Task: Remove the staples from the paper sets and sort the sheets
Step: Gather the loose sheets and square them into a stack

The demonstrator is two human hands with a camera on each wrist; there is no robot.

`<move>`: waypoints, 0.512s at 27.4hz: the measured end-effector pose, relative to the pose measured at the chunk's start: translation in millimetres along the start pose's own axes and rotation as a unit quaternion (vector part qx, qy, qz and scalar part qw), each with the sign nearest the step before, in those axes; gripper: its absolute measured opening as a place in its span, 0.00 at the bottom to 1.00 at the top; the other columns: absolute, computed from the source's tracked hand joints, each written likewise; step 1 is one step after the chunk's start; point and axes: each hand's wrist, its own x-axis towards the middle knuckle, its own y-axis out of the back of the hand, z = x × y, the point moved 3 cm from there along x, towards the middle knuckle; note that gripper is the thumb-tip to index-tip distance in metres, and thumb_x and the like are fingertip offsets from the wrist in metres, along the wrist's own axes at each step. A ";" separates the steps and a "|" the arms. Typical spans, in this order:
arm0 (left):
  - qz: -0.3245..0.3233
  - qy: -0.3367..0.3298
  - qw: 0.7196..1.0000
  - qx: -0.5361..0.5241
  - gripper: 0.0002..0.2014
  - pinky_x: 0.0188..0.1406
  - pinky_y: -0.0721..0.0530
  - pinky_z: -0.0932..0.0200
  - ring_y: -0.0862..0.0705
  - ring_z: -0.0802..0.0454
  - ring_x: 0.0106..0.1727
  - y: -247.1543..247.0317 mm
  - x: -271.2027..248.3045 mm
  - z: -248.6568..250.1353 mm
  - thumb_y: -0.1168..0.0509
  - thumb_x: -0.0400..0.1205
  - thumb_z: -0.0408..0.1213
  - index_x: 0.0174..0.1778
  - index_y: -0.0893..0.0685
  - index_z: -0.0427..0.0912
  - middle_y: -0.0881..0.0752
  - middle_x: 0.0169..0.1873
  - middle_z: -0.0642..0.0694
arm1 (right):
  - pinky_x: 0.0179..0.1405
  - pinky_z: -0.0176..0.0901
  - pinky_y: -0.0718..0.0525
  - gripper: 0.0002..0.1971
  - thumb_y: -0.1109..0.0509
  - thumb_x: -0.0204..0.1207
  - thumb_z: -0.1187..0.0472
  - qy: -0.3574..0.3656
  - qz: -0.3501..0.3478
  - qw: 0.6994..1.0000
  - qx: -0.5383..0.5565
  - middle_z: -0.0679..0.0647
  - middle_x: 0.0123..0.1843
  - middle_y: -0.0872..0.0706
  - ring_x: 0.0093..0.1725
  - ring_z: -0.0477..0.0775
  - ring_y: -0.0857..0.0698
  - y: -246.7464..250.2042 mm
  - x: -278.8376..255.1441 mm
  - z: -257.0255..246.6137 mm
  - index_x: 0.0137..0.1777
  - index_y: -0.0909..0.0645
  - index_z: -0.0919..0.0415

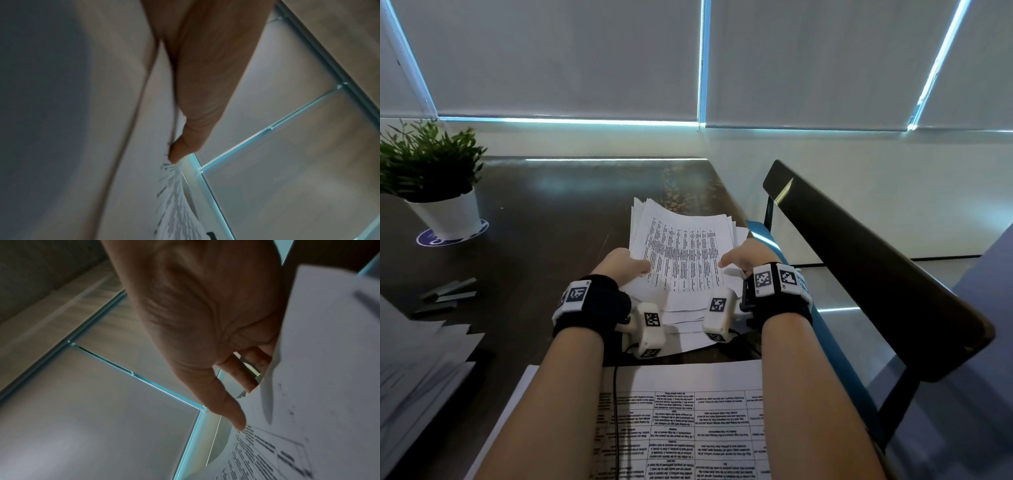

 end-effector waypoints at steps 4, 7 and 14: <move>0.071 -0.101 0.989 -0.075 0.18 0.48 0.22 0.55 0.18 0.48 0.50 14.6 -9.2 10.0 0.25 0.74 0.31 0.58 0.21 0.38 0.17 0.51 0.47 | 0.39 0.43 0.18 0.08 0.28 0.80 0.60 -0.035 0.008 0.997 0.063 0.52 0.37 0.22 0.35 0.49 0.21 0.9 13.3 16.4 0.46 0.23 0.64; 0.075 -0.229 0.953 -0.184 0.17 0.53 0.17 0.55 0.14 0.53 0.50 36.0 -25.6 32.4 0.25 0.73 0.27 0.53 0.19 0.46 0.14 0.48 0.51 | 0.57 0.49 0.13 0.15 0.27 0.79 0.52 -0.022 0.046 0.975 0.216 0.53 0.44 0.22 0.49 0.53 0.18 3.1 22.0 25.9 0.56 0.25 0.61; 0.048 -0.299 0.894 -0.330 0.16 0.36 0.13 0.57 0.10 0.52 0.41 62.9 -58.0 60.8 0.25 0.73 0.32 0.52 0.22 0.49 0.10 0.47 0.41 | 0.64 0.68 0.16 0.17 0.24 0.76 0.65 0.166 -0.052 0.800 0.574 0.65 0.61 0.11 0.60 0.66 0.11 13.9 -7.9 -6.1 0.64 0.19 0.64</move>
